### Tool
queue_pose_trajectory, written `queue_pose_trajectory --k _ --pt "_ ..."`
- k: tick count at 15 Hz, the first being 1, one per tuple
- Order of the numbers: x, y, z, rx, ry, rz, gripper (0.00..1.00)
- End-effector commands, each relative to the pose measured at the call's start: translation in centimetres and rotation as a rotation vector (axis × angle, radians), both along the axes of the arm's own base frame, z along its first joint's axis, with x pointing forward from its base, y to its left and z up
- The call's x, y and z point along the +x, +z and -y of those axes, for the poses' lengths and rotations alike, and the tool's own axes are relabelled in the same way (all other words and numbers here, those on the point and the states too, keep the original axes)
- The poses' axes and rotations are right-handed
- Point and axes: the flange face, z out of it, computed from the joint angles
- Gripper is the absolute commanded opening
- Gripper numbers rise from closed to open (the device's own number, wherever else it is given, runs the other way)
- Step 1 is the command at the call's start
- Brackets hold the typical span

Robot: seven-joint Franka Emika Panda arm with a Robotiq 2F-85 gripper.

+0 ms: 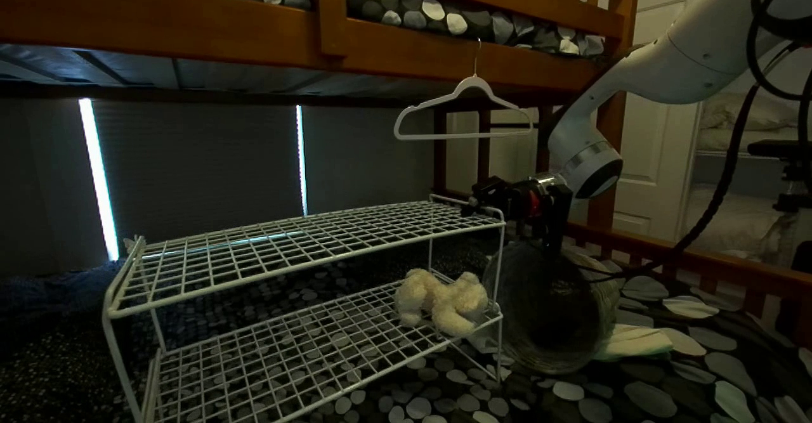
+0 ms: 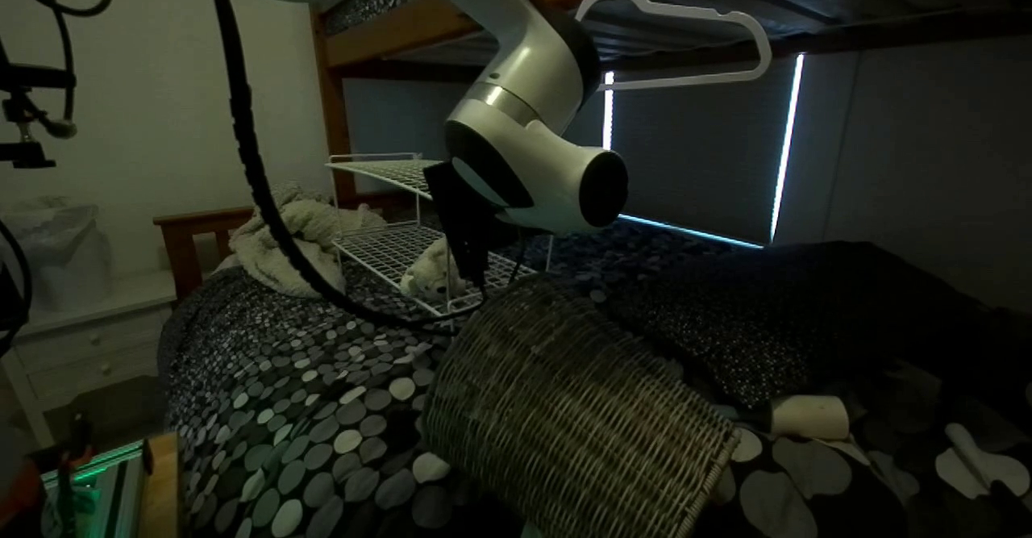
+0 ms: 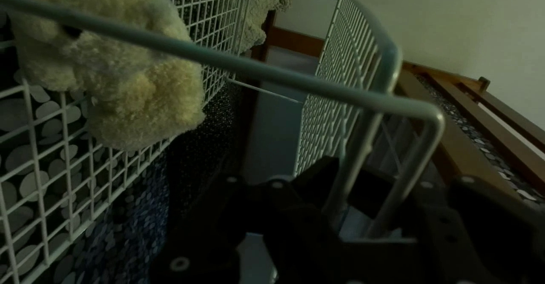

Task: Move the rack slightly to the right

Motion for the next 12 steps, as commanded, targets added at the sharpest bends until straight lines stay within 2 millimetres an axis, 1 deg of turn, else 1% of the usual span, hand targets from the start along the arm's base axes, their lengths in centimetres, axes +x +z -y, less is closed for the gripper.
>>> queue_pose_trajectory --k 1,7,10,11,12 --pt "-2.3 2.6 1.9 0.016 -0.043 0.037 0.02" --pt "-4.3 2.7 3.0 0.019 -0.072 0.028 0.02" --pt "-4.5 2.9 3.0 0.021 -0.072 0.028 0.02" --pt "-4.5 3.0 3.0 0.019 -0.072 0.023 0.11" --pt "-4.5 3.1 2.9 0.019 -0.069 0.02 0.34"
